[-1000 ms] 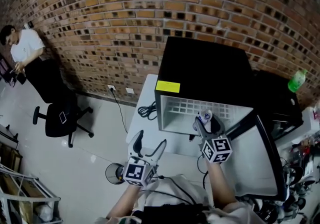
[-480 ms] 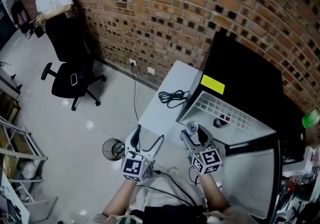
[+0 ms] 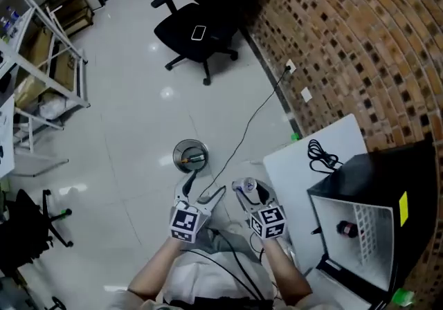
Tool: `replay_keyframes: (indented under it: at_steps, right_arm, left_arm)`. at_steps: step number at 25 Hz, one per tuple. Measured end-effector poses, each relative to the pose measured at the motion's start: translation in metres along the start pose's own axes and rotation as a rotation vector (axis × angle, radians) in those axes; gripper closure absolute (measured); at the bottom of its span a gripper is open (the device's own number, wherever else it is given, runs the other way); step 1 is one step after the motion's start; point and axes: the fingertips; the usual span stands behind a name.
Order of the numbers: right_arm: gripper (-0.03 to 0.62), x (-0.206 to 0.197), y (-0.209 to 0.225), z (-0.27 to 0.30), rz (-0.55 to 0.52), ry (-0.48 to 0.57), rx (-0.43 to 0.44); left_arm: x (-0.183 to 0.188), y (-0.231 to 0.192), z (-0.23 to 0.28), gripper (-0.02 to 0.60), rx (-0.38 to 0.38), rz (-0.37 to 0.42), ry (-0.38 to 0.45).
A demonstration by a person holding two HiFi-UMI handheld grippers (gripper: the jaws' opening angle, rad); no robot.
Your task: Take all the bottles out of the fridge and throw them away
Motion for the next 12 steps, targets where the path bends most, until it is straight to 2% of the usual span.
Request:
replay_keyframes:
  at_steps: [3,6,9,12]
  right_arm:
    - [0.326,-0.037,-0.02,0.089,-0.051,-0.079,0.099]
    - [0.326,-0.095,-0.033,0.177,-0.11,-0.174,0.162]
    - [0.327,-0.156,-0.043,0.258,-0.137,-0.278,0.202]
    - [0.327,-0.215,-0.042,0.331,-0.127,-0.351,0.2]
  left_arm:
    - [-0.036,-0.06,-0.004,0.187,0.104,-0.052,-0.01]
    - [-0.09,-0.113,-0.001,0.187,0.201,-0.117,-0.054]
    - [-0.15,-0.164,0.002,0.187,0.29,-0.175,-0.103]
    - [-0.212,-0.208,0.006,0.187,0.349,-0.215,-0.153]
Point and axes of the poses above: the fingertips, and each gripper's own axes: z forward along the fingers, y to its right, x out of its top, and after that the axes turned 8 degrees about -z, right-handed
